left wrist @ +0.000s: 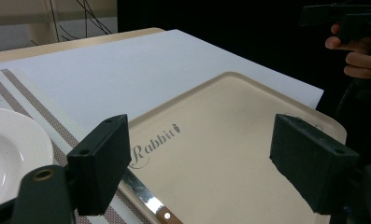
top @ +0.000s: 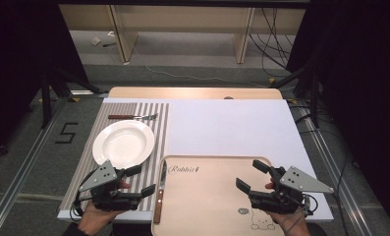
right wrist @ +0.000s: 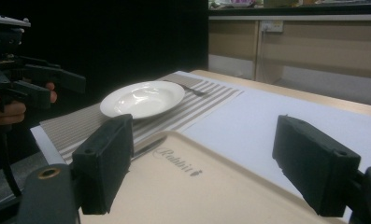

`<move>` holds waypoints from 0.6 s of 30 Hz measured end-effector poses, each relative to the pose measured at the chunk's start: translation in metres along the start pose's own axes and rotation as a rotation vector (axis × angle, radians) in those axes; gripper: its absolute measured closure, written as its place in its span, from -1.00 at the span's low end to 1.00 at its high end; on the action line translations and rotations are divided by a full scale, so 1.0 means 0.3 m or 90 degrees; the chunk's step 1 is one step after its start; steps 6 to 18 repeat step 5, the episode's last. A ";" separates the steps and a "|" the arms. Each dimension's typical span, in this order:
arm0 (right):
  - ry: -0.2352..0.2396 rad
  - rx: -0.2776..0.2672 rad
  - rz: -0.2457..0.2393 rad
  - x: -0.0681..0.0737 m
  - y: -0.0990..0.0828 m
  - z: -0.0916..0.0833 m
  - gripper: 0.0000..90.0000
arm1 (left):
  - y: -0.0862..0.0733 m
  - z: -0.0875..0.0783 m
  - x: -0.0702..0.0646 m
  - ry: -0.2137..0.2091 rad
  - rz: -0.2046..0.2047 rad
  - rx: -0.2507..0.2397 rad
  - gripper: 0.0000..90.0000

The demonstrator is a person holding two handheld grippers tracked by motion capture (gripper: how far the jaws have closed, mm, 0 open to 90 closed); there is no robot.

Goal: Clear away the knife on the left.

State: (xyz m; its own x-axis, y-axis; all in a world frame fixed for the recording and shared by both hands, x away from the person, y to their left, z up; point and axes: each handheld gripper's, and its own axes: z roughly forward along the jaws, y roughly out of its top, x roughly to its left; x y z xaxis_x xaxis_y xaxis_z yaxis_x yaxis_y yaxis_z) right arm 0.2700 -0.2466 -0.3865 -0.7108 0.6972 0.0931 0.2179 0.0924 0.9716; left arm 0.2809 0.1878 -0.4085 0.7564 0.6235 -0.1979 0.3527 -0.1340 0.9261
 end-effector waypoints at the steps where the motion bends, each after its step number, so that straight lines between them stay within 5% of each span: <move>1: 0.000 0.000 -0.001 0.000 0.000 0.000 -0.52 | 0.000 0.001 0.000 0.000 0.000 0.001 -0.55; 18: 0.001 0.000 -0.001 0.001 0.000 0.001 -0.52 | -0.001 0.005 -0.001 -0.002 0.000 0.008 -0.55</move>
